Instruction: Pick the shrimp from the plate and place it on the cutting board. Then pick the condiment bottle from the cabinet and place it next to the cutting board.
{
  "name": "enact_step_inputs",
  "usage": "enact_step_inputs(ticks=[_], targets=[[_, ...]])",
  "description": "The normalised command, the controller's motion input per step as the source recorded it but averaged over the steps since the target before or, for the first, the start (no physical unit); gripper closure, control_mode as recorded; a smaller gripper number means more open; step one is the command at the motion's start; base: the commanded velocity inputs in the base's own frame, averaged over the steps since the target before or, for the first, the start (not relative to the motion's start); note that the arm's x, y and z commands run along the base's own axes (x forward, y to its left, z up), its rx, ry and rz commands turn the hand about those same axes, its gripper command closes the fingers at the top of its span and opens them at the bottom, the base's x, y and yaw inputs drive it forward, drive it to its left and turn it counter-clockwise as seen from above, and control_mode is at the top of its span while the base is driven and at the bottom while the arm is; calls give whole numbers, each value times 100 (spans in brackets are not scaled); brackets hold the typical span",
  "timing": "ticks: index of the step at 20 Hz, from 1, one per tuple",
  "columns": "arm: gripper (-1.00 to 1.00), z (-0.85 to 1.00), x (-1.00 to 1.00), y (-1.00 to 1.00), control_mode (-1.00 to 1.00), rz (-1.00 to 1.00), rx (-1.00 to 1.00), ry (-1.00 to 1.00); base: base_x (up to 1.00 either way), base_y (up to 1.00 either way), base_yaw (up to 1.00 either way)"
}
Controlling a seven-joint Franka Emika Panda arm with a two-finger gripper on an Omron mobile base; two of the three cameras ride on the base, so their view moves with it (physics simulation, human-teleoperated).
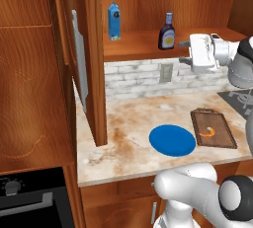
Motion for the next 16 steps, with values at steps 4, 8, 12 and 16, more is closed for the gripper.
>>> enact_step_inputs(ticks=[4,8,12,16], targets=[[-100,40,7,0,-100,0,7,0,0,0,0],[-100,31,6,0,-100,0,5,0,0,0,0],[-100,22,10,0,-100,0,1,0,0,0,0],[-100,11,14,0,-100,-2,0,0,0,0,0]])
